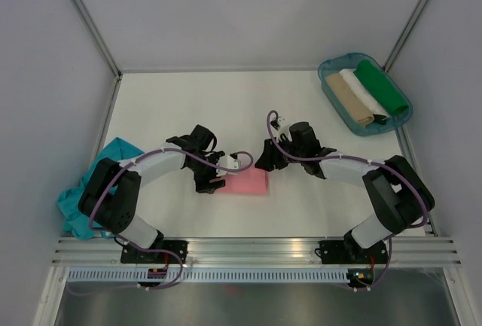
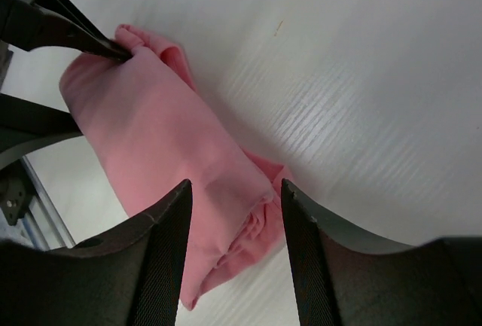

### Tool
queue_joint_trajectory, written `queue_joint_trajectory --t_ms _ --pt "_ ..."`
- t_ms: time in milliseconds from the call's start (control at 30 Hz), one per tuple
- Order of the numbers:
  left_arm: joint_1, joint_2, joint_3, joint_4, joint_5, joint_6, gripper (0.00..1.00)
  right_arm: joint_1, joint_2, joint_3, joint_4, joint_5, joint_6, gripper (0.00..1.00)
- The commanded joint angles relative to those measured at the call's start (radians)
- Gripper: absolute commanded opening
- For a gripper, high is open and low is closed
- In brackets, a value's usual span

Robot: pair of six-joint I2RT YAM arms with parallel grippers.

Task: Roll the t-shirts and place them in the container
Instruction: Roll the tshirt

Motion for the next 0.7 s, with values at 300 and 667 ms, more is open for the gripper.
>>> queue_joint_trajectory --t_ms 300,667 --pt "0.016 -0.049 0.087 -0.063 0.026 -0.08 0.84 -0.02 0.122 0.01 0.099 -0.121 0.115 0.06" --pt "0.248 -0.048 0.201 -0.19 0.231 -0.361 0.82 -0.035 0.128 -0.001 0.111 -0.131 0.112 0.0"
